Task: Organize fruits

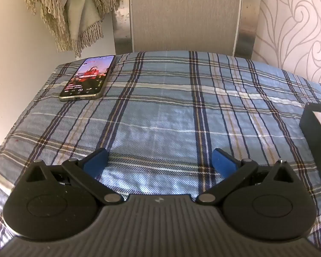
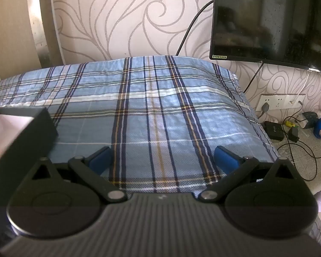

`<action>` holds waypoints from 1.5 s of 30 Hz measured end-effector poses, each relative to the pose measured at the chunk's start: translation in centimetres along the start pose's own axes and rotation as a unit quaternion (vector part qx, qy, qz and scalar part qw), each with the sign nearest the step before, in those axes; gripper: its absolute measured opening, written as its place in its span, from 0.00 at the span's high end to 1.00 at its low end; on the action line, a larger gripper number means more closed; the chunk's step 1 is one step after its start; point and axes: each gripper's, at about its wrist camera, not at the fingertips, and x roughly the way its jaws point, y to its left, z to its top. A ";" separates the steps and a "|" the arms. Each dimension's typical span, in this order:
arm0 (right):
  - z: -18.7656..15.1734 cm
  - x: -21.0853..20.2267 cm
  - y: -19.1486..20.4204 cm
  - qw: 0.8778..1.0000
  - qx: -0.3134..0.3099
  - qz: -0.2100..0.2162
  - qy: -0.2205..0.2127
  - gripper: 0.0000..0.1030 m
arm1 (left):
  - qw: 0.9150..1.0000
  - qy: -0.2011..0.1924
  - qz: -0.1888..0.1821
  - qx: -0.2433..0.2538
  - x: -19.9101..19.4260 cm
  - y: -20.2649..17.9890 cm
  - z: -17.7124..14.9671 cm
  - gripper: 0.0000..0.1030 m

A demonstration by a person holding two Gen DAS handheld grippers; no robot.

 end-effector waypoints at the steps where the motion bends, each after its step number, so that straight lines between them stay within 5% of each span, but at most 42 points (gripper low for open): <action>1: 0.0 0.0 0.0 1.000 -0.002 -0.002 0.000 0.00 | 1.000 0.000 0.000 0.000 0.0 0.0 0.0 0.00; 9: 0.0 -0.1 -0.2 1.000 -0.002 -0.002 0.000 0.00 | 0.999 -0.017 -0.005 0.041 -2.3 0.3 -0.6 0.00; 15: 0.1 0.0 0.1 1.000 -0.004 -0.003 0.001 0.00 | 0.994 0.007 -0.060 0.087 -5.0 0.1 -3.4 0.00; 24: 0.1 0.0 0.1 1.000 -0.004 -0.003 0.000 0.00 | 0.966 -0.018 -0.156 0.203 -8.7 -2.3 -6.8 0.00; 45: 0.1 0.1 0.1 1.000 -0.003 -0.003 0.000 0.00 | 0.965 0.004 -0.198 0.169 -6.3 -2.4 -5.4 0.00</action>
